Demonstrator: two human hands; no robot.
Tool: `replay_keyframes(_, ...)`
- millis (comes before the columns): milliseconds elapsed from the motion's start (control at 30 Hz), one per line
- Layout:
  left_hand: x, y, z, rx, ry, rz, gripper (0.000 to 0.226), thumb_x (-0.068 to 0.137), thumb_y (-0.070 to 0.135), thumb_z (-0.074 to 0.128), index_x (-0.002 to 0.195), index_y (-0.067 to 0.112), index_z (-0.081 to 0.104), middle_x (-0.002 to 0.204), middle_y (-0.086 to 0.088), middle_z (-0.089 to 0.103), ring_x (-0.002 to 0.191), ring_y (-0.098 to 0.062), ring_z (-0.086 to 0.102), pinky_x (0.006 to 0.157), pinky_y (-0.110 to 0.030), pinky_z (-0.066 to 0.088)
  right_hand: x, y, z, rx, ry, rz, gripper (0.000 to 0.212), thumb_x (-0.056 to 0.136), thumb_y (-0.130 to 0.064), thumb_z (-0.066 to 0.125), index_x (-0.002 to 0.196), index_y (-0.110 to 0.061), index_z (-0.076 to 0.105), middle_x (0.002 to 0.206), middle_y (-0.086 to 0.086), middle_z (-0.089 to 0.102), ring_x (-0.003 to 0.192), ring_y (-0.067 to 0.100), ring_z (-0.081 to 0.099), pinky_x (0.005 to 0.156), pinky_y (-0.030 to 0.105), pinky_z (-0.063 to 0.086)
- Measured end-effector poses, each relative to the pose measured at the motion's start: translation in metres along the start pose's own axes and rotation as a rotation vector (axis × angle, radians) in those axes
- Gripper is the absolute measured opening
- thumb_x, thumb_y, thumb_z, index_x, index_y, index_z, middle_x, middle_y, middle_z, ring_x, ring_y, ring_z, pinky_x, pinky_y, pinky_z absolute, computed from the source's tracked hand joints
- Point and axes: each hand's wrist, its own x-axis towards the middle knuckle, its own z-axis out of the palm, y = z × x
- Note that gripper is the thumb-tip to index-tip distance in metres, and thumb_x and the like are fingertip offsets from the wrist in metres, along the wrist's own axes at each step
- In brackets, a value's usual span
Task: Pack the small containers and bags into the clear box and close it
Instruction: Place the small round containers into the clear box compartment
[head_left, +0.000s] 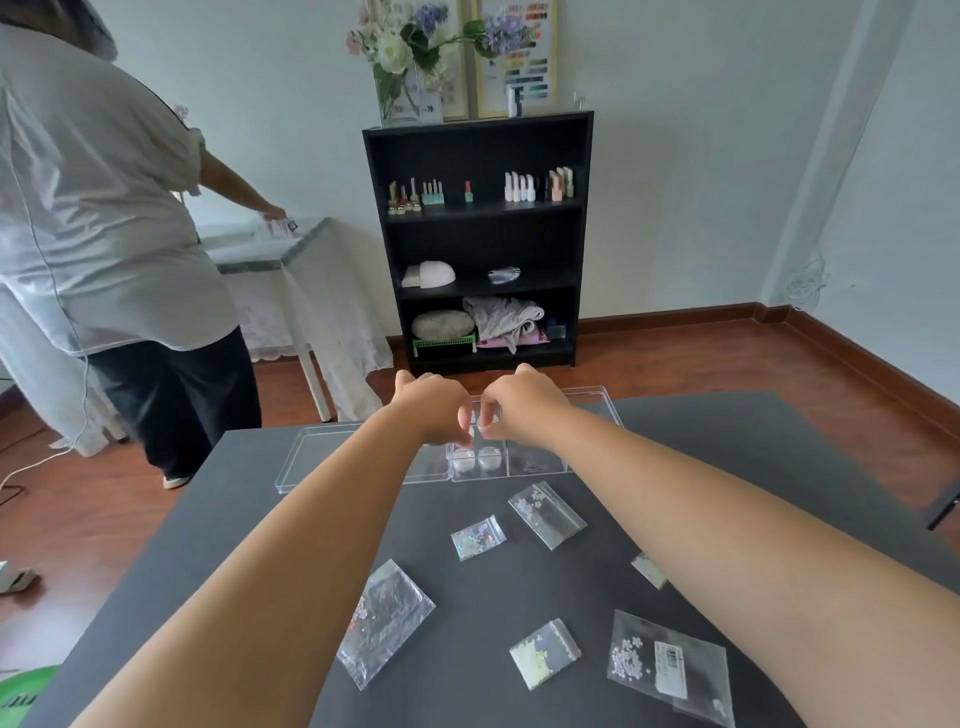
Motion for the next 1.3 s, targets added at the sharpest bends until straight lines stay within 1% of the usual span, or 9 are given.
replay_keyframes(167,0.001,-0.001,-0.003,-0.080,-0.105,0.048,0.011,0.081,0.045,0.068,0.086,0.036,0.070,0.101,0.015,0.065,0.099,-0.013,0.050,0.094,-0.045,0.028,0.005,-0.009,-0.001,-0.087,-0.086,0.024,0.014,0.081,-0.023,0.060,0.090,-0.023,0.071,0.098,0.002,0.068,0.115,0.025,0.045,0.090,0.039,0.048)
replay_keyframes(300,-0.001,-0.002,-0.006,-0.065,-0.121,0.071,0.006,0.082,0.043,0.067,0.086,0.038,0.068,0.101,0.014,0.066,0.102,-0.015,0.053,0.090,-0.041,0.031,0.008,-0.011,0.002,-0.128,-0.124,0.026,0.011,0.080,-0.022,0.058,0.085,-0.025,0.068,0.099,0.001,0.068,0.114,0.027,0.046,0.086,0.036,0.047)
replay_keyframes(400,-0.005,-0.002,-0.011,-0.021,-0.084,0.068,0.015,0.084,0.044,0.066,0.094,0.035,0.073,0.096,0.010,0.065,0.103,-0.019,0.052,0.092,-0.042,0.033,0.010,-0.011,0.005,-0.119,-0.121,0.013,0.007,0.082,-0.024,0.061,0.083,-0.026,0.067,0.101,0.002,0.068,0.113,0.028,0.047,0.079,0.034,0.040)
replay_keyframes(467,-0.009,-0.004,-0.014,-0.005,-0.016,0.061,0.019,0.085,0.045,0.063,0.097,0.035,0.073,0.099,0.008,0.066,0.105,-0.020,0.049,0.096,-0.043,0.033,0.012,-0.010,0.008,-0.106,-0.144,0.017,0.011,0.083,-0.023,0.058,0.085,-0.024,0.069,0.104,0.003,0.069,0.112,0.029,0.050,0.078,0.035,0.039)
replay_keyframes(567,-0.018,-0.010,-0.013,-0.053,0.074,0.032,0.018,0.086,0.044,0.059,0.092,0.036,0.073,0.099,0.012,0.065,0.107,-0.020,0.046,0.094,-0.045,0.033,0.014,-0.010,0.011,-0.116,-0.186,0.024,0.022,0.086,-0.021,0.054,0.097,-0.020,0.073,0.110,0.003,0.069,0.112,0.031,0.054,0.091,0.041,0.043)
replay_keyframes(733,-0.033,-0.012,0.001,-0.110,0.045,-0.003,0.025,0.092,0.043,0.048,0.099,0.037,0.071,0.119,0.013,0.063,0.119,-0.019,0.045,0.096,-0.045,0.029,0.017,-0.010,0.012,-0.151,-0.168,0.016,0.021,0.087,-0.025,0.056,0.099,-0.025,0.073,0.111,0.001,0.068,0.112,0.030,0.052,0.095,0.043,0.040)
replay_keyframes(1000,-0.033,-0.003,0.009,0.011,-0.007,0.040,0.038,0.093,0.028,0.034,0.103,0.027,0.070,0.115,0.003,0.063,0.117,-0.021,0.046,0.100,-0.044,0.027,0.018,-0.011,0.012,-0.148,-0.165,0.047,0.016,0.087,-0.022,0.064,0.097,-0.026,0.076,0.109,0.001,0.068,0.109,0.027,0.055,0.087,0.038,0.039)
replay_keyframes(1133,-0.030,-0.006,0.015,-0.067,0.001,0.053,0.037,0.091,0.030,0.036,0.099,0.029,0.072,0.120,0.006,0.063,0.121,-0.020,0.042,0.100,-0.044,0.026,0.017,-0.010,0.013,-0.154,-0.153,0.051,0.018,0.083,-0.015,0.066,0.087,-0.029,0.076,0.104,-0.003,0.069,0.107,0.024,0.055,0.083,0.034,0.039)
replay_keyframes(1300,-0.032,-0.009,0.018,-0.150,0.056,0.062,0.032,0.089,0.033,0.042,0.097,0.033,0.072,0.122,0.009,0.063,0.122,-0.019,0.042,0.100,-0.044,0.028,0.015,-0.008,0.015,-0.135,-0.138,0.019,0.019,0.085,-0.014,0.066,0.087,-0.029,0.078,0.106,-0.003,0.069,0.117,0.024,0.048,0.088,0.038,0.039)
